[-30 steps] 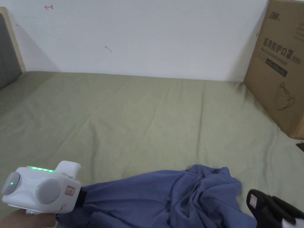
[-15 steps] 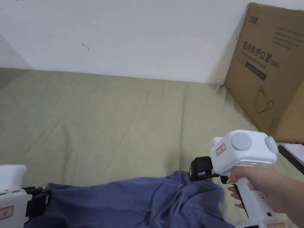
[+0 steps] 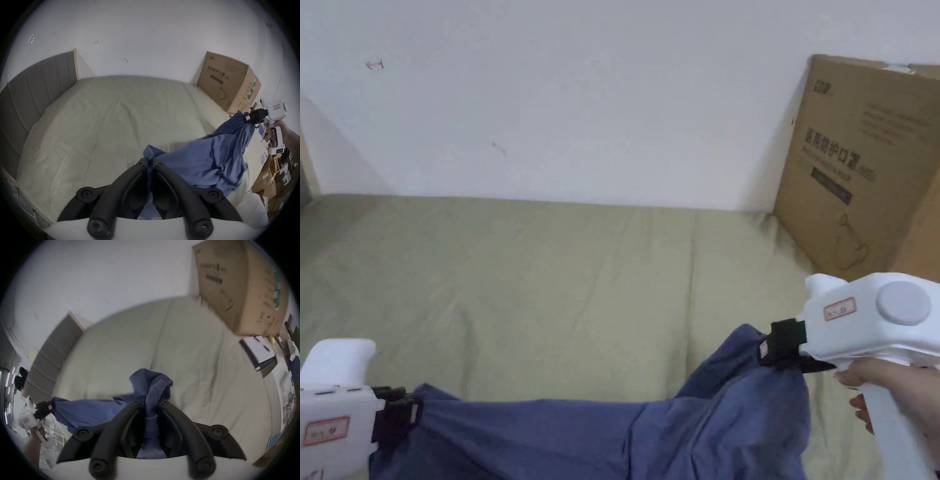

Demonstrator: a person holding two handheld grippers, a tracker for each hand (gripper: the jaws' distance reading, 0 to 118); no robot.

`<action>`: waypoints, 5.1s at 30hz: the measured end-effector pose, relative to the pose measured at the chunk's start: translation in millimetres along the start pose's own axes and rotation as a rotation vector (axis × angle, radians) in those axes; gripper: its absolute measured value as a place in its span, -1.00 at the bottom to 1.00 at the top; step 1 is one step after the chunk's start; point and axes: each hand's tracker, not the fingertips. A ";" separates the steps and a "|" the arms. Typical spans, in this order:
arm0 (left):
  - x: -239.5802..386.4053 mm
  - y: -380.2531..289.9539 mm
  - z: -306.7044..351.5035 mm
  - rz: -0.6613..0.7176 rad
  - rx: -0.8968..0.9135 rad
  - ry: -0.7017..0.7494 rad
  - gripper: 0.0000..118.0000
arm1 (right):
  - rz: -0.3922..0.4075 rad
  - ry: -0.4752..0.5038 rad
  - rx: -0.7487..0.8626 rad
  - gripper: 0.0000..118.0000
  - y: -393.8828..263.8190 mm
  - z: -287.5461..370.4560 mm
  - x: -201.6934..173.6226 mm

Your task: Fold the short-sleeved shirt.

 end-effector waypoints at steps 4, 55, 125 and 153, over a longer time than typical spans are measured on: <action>23.1 44.2 56.7 -0.058 0.123 -0.008 -0.95 | -0.038 0.040 0.150 -0.76 23.6 84.1 0.6; -43.3 -134.0 34.4 0.282 -0.148 0.101 -0.95 | 0.110 0.000 -0.139 -0.76 -212.7 18.6 84.7; -32.3 68.4 -162.4 0.057 -0.243 -0.115 0.00 | 0.122 -0.122 -0.124 -1.00 -133.7 -52.6 102.7; -15.6 74.2 -141.4 -0.132 -0.216 0.028 -0.99 | 0.045 -0.100 -0.023 -1.00 -88.9 -7.7 76.6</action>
